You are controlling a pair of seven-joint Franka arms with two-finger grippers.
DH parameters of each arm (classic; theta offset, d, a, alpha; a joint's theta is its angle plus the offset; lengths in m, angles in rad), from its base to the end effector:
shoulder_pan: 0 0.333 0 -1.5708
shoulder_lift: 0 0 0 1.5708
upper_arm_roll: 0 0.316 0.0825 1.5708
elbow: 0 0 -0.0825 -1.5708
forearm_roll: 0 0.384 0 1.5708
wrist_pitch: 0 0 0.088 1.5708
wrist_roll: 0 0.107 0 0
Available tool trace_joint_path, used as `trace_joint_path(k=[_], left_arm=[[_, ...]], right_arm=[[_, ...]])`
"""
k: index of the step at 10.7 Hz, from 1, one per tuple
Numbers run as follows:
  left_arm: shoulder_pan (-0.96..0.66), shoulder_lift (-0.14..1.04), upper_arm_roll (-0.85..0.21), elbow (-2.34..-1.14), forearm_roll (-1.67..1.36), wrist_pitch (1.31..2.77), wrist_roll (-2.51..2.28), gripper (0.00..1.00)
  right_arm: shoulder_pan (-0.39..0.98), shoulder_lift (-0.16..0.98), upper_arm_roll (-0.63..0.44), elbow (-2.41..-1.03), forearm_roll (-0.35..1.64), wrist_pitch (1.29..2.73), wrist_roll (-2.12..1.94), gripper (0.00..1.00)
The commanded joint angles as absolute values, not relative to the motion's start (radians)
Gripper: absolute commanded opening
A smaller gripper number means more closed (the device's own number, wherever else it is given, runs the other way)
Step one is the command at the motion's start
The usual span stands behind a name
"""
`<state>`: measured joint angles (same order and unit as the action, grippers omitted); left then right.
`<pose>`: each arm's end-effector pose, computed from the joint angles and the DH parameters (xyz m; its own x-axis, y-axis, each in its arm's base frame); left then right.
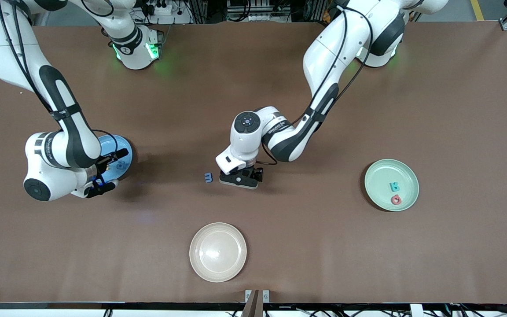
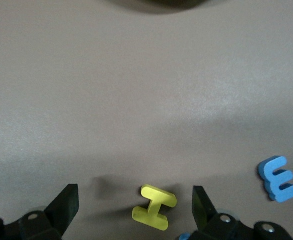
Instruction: Sort upper and lower case letters into plates
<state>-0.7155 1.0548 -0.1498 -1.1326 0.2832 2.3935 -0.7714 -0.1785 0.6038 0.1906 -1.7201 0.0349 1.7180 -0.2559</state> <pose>0.5405 -0.5703 0.1808 0.9587 -0.1774 0.2222 -0.1979 -0.9775 0.0735 0.5966 0.0038 0.2120 0.8120 0.2874 -0.5079 0.1665 -0.9482 -0.2704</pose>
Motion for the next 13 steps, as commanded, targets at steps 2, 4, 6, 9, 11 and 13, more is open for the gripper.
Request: trace_joint_path(k=[2,4,6,9,11,13], left_arm=[[-0.736,1.078,-0.126,-1.094,0.265,2.393,-0.788,1.00],[-0.741,1.086,-0.124,-1.094,0.265,2.395,-0.788,1.00],[-0.745,1.089,-0.124,-1.094,0.265,2.395,-0.795,1.00],[-0.750,1.095,-0.123,-1.094,0.265,2.404,-0.795,1.00],[-0.750,1.095,-0.117,-1.094,0.265,2.404,-0.793,1.00],[-0.750,1.094,-0.117,-1.094,0.265,2.404,-0.793,0.91]], right_arm=[[-0.129,0.584,0.195,-1.724,0.121,1.726,-0.033,1.00],[-0.083,0.583,0.195,-1.730,0.141,1.776,0.050,1.00],[-0.034,0.587,0.195,-1.726,0.190,1.796,0.153,1.00],[0.035,0.584,0.195,-1.726,0.237,1.842,0.319,1.00],[0.064,0.584,0.195,-1.721,0.262,1.848,0.350,1.00],[0.081,0.587,0.195,-1.721,0.265,1.859,0.351,1.00]])
